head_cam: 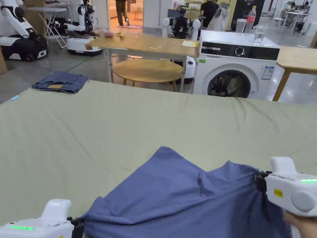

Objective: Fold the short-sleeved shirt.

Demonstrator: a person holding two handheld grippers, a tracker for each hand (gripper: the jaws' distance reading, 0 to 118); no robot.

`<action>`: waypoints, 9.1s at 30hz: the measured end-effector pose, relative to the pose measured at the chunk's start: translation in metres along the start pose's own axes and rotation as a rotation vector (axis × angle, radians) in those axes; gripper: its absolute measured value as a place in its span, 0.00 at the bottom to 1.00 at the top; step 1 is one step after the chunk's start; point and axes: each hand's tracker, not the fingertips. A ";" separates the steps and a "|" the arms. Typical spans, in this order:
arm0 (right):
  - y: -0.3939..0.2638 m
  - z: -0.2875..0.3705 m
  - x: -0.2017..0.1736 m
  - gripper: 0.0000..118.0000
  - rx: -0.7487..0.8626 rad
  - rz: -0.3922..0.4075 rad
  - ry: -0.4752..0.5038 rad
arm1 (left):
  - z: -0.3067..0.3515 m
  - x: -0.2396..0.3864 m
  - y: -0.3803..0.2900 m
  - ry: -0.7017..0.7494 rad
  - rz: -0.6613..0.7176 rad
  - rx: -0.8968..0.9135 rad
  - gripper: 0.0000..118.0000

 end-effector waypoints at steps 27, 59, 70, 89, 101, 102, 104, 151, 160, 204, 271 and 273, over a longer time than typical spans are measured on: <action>0.277 0.221 0.052 0.01 0.522 0.013 -0.133 | 0.151 0.092 0.341 0.098 -0.142 0.505 0.02; 0.270 0.172 0.060 0.01 0.597 -0.099 -0.135 | 0.106 0.084 0.356 0.131 -0.145 0.551 0.02; 0.002 0.202 0.043 0.01 0.388 0.028 -0.153 | 0.111 0.064 0.108 0.033 -0.145 0.441 0.02; -0.152 0.189 -0.012 0.94 0.148 -0.078 -0.067 | 0.085 0.059 -0.052 0.097 -0.075 0.322 0.93; -0.156 0.197 -0.054 0.00 0.195 -0.071 0.008 | 0.094 0.057 -0.066 -0.005 -0.084 0.162 0.00; -0.164 0.194 -0.053 0.00 0.185 -0.061 -0.001 | 0.091 0.053 -0.072 0.010 -0.094 0.147 0.00; -0.166 0.193 -0.049 0.00 0.159 -0.050 -0.017 | 0.087 0.045 -0.082 0.027 -0.098 0.135 0.00; -0.092 0.153 0.067 0.00 0.122 -0.192 -0.015 | 0.029 0.050 0.056 0.060 -0.259 0.077 0.00; -0.057 0.018 0.074 0.00 -0.045 -0.169 -0.122 | -0.097 0.043 0.117 0.011 -0.104 -0.229 0.00; -0.153 0.104 0.047 0.00 0.044 -0.159 -0.144 | -0.114 0.080 0.041 0.182 -0.146 -0.071 0.67; -0.057 0.098 -0.051 0.00 0.212 -0.016 -0.019 | -0.052 0.039 0.088 0.107 -0.068 0.120 0.00; -0.050 0.087 -0.043 0.00 0.202 -0.017 -0.027 | -0.079 0.027 0.103 0.178 -0.067 0.089 0.25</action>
